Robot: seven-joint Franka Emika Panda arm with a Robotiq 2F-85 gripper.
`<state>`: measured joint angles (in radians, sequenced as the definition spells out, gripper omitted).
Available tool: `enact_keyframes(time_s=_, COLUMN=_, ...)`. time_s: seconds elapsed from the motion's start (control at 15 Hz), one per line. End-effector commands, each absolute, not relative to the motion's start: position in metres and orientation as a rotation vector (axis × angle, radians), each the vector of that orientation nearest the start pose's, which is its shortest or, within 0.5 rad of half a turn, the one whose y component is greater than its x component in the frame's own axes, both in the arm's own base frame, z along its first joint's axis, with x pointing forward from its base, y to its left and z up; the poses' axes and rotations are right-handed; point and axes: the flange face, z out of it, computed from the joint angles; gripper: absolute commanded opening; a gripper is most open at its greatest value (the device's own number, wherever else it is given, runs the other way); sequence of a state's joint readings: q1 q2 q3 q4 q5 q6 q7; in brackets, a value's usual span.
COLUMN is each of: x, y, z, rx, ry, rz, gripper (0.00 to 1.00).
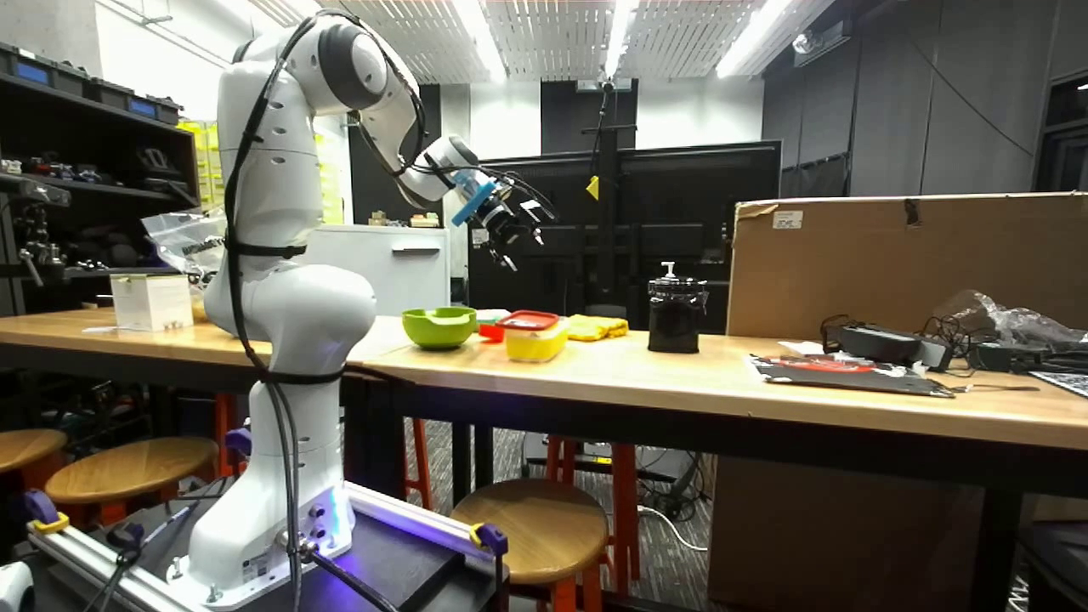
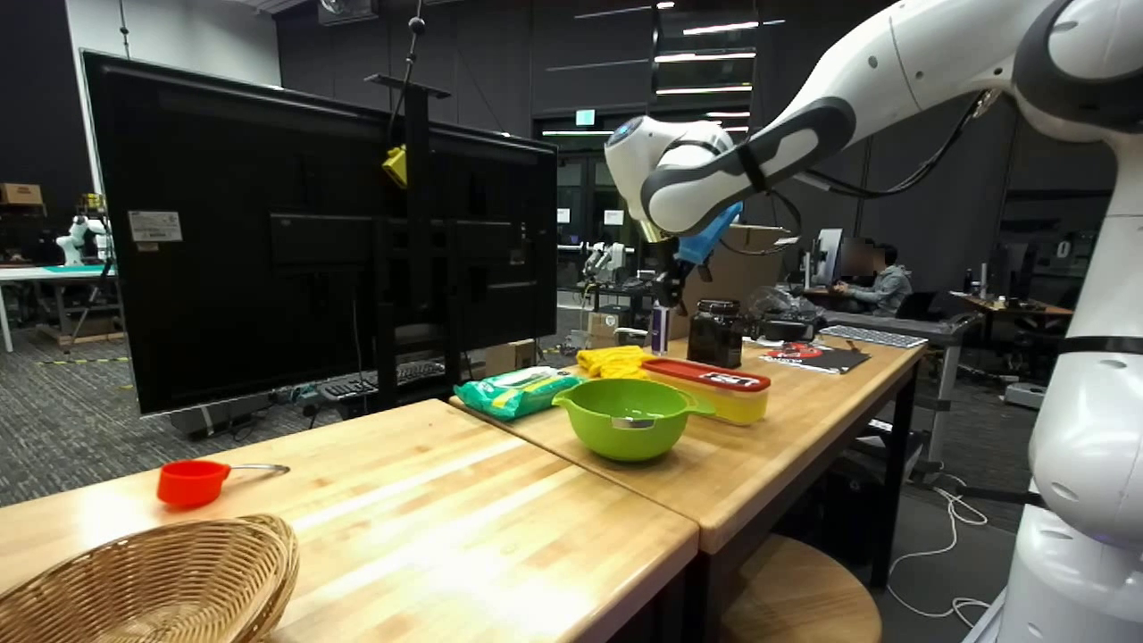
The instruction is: Close the lunchbox using the red lid
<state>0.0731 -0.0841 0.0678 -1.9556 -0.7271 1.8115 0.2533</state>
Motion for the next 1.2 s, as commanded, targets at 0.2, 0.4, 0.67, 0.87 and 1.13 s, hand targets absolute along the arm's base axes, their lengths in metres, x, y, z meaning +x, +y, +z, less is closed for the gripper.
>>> enact_keyframes(time_s=0.2, x=0.525, y=-0.02, z=0.569, rx=2.771, ry=0.216, rz=0.032, gripper=1.0)
enact_keyframes(time_s=0.4, x=0.52, y=-0.045, z=0.569, rx=2.88, ry=0.206, rz=-0.033, gripper=1.0)
enact_keyframes(time_s=0.67, x=0.51, y=-0.079, z=0.562, rx=2.981, ry=0.164, rz=-0.121, gripper=1.0)
enact_keyframes(time_s=0.87, x=0.499, y=-0.104, z=0.56, rx=3.015, ry=0.124, rz=-0.175, gripper=1.0)
enact_keyframes(time_s=1.13, x=0.486, y=-0.127, z=0.56, rx=3.051, ry=0.09, rz=-0.215, gripper=1.0)
